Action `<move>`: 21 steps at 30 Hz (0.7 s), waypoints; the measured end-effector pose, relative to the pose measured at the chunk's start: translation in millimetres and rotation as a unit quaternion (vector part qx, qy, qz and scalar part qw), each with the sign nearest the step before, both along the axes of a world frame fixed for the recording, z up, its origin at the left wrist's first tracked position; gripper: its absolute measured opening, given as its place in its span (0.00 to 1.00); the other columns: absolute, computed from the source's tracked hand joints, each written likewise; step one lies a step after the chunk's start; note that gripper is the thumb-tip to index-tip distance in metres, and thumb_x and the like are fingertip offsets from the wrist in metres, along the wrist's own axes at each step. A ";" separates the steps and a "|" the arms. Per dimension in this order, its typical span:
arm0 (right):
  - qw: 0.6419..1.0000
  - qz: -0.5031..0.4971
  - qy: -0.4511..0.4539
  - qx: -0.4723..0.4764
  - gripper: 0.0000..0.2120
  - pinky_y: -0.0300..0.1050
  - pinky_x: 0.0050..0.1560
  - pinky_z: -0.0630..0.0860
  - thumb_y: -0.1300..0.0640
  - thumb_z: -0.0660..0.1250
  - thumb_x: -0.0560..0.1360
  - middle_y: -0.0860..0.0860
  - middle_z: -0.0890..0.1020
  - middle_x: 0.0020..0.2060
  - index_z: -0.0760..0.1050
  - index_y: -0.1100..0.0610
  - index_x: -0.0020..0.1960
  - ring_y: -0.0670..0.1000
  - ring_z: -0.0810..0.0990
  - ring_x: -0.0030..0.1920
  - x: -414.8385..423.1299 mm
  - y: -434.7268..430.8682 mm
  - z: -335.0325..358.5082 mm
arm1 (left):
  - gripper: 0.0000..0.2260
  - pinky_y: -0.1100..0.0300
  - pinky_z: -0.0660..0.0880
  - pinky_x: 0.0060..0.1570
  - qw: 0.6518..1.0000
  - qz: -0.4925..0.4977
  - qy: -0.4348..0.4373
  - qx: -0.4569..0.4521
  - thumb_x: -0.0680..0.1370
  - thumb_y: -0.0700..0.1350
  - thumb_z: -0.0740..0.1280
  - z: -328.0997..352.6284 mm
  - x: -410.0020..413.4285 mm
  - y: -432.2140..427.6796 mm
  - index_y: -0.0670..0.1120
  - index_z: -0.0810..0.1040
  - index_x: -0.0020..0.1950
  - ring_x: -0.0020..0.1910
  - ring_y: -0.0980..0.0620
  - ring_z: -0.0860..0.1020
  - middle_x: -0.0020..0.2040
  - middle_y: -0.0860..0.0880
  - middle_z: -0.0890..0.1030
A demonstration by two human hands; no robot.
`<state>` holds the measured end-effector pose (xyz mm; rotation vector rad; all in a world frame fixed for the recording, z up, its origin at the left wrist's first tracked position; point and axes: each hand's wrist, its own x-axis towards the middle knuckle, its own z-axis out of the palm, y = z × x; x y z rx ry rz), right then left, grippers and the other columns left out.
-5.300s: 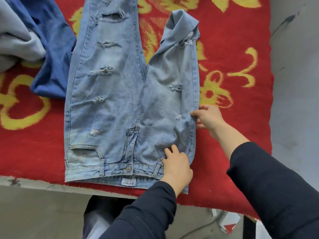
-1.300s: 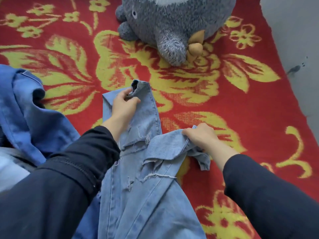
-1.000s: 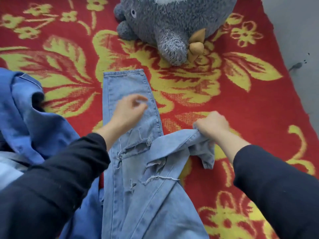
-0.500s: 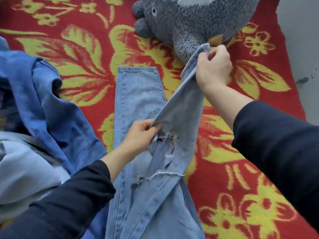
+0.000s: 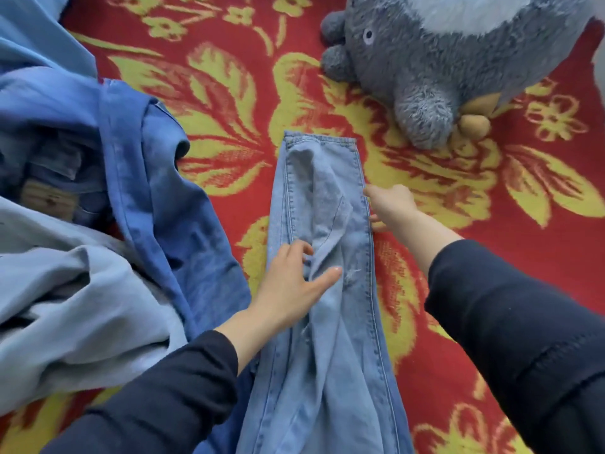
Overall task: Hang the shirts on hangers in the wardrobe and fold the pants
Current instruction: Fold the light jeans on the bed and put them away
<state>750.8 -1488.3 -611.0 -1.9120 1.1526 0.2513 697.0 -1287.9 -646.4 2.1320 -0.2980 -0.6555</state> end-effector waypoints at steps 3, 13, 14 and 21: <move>0.995 -0.027 0.011 0.098 0.12 0.45 0.35 0.79 0.50 0.64 0.73 0.55 0.78 0.38 0.72 0.60 0.46 0.55 0.80 0.35 5.1 20.4 -5.8 | 0.25 0.57 0.69 0.53 0.995 -0.066 -0.003 0.078 0.66 0.62 0.70 -6.0 -5.7 -8.9 0.52 0.67 0.55 0.53 0.53 0.69 0.53 0.54 0.70; 0.936 -0.225 -0.268 0.050 0.14 0.41 0.32 0.65 0.62 0.70 0.67 0.48 0.68 0.27 0.66 0.57 0.29 0.48 0.66 0.30 49.7 35.5 25.5 | 0.08 0.64 0.71 0.32 0.960 0.083 0.216 -0.160 0.74 0.36 0.66 19.5 31.4 -4.8 0.49 0.80 0.44 0.29 0.55 0.76 0.33 0.52 0.81; 0.934 -0.189 -0.303 -0.002 0.17 0.39 0.31 0.63 0.62 0.69 0.68 0.47 0.65 0.25 0.63 0.55 0.28 0.46 0.63 0.27 58.7 32.0 33.2 | 0.09 0.66 0.72 0.32 0.943 0.095 0.243 -0.208 0.74 0.35 0.66 24.6 36.3 -3.5 0.48 0.81 0.41 0.29 0.56 0.77 0.33 0.52 0.82; 0.924 0.034 -0.329 -0.193 0.16 0.41 0.38 0.64 0.55 0.64 0.75 0.45 0.68 0.28 0.62 0.51 0.31 0.44 0.67 0.30 99.9 47.2 55.9 | 0.08 0.67 0.76 0.31 0.909 0.166 0.261 -0.280 0.76 0.37 0.68 27.6 59.5 13.5 0.49 0.82 0.45 0.32 0.57 0.80 0.37 0.53 0.84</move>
